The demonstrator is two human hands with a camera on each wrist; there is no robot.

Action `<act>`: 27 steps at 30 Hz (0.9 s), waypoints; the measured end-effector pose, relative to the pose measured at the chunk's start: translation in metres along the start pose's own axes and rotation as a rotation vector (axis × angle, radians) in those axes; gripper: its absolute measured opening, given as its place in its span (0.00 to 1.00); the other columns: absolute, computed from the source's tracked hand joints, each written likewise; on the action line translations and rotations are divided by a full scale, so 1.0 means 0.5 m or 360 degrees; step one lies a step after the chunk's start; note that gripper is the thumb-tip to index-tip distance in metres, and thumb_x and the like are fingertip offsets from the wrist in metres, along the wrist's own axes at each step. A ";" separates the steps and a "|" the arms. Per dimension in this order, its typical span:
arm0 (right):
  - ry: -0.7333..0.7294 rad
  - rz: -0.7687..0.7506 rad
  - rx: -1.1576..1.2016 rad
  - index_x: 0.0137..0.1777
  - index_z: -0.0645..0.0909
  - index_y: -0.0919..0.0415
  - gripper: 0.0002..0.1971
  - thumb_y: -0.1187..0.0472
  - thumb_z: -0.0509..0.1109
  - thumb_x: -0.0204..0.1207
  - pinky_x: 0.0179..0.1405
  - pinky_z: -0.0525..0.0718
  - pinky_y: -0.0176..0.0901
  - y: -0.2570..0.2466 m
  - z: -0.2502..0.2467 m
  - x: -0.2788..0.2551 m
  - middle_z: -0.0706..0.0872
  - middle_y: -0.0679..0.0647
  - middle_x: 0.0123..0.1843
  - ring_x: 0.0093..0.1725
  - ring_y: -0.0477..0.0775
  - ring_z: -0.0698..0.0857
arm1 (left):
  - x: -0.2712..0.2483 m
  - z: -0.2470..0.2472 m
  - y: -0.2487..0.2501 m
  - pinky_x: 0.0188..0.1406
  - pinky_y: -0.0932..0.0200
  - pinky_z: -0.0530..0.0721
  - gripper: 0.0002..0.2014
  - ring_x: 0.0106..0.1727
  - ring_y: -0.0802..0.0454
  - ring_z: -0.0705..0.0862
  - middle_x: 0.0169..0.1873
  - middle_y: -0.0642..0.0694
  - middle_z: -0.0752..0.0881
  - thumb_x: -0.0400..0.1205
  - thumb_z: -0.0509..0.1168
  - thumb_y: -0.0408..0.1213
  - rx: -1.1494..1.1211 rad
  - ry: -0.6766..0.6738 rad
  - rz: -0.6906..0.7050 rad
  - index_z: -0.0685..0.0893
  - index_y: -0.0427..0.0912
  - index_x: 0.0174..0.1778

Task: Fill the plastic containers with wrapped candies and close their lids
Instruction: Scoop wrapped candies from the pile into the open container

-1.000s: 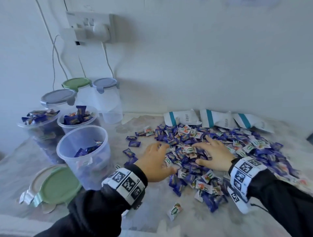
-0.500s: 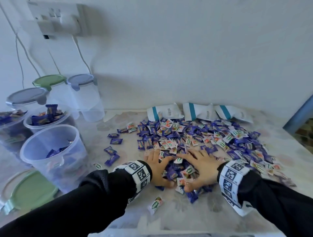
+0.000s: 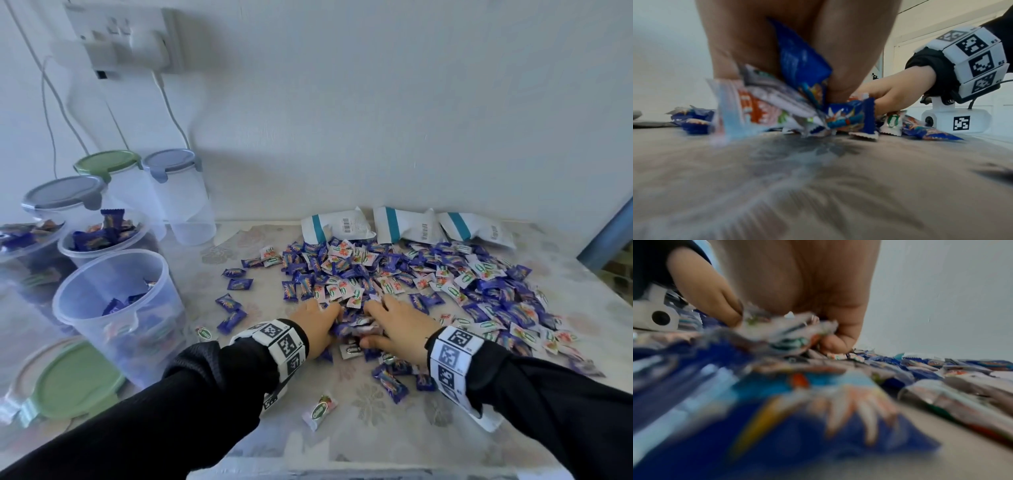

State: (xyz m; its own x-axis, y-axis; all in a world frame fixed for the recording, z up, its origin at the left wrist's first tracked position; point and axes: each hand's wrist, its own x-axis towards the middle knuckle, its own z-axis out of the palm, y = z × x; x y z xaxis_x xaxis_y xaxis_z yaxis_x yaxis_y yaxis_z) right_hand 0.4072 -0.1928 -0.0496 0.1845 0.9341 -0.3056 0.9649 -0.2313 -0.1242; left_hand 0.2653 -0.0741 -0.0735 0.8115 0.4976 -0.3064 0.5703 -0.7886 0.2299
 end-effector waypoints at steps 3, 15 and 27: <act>0.0092 0.0025 0.0077 0.58 0.69 0.58 0.15 0.46 0.58 0.83 0.39 0.69 0.45 -0.002 -0.011 0.015 0.77 0.59 0.55 0.51 0.61 0.79 | -0.001 -0.015 -0.007 0.54 0.49 0.79 0.14 0.53 0.37 0.79 0.58 0.35 0.73 0.85 0.57 0.44 -0.0119 0.0095 0.0013 0.70 0.42 0.65; 0.0479 0.0025 0.0695 0.64 0.79 0.57 0.18 0.48 0.59 0.83 0.43 0.73 0.43 -0.050 -0.064 0.042 0.86 0.55 0.51 0.54 0.58 0.84 | -0.089 -0.167 -0.048 0.40 0.54 0.75 0.04 0.43 0.46 0.74 0.42 0.43 0.77 0.87 0.52 0.39 -0.0798 0.0953 0.0149 0.71 0.46 0.49; 0.0511 -0.0257 0.0708 0.66 0.78 0.62 0.20 0.49 0.60 0.83 0.46 0.74 0.44 -0.121 -0.090 0.093 0.86 0.63 0.54 0.52 0.58 0.83 | -0.329 -0.259 -0.184 0.35 0.54 0.79 0.07 0.40 0.45 0.71 0.37 0.69 0.75 0.84 0.53 0.37 -0.0782 0.1785 0.0163 0.69 0.55 0.42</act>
State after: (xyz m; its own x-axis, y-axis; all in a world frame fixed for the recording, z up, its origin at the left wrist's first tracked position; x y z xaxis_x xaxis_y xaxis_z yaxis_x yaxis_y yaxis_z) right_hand 0.3659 -0.1231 -0.0141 0.1558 0.9868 0.0440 0.8270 -0.1060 -0.5521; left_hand 0.0958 -0.0369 0.0752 0.3774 0.6678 0.6416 0.2881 -0.7431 0.6040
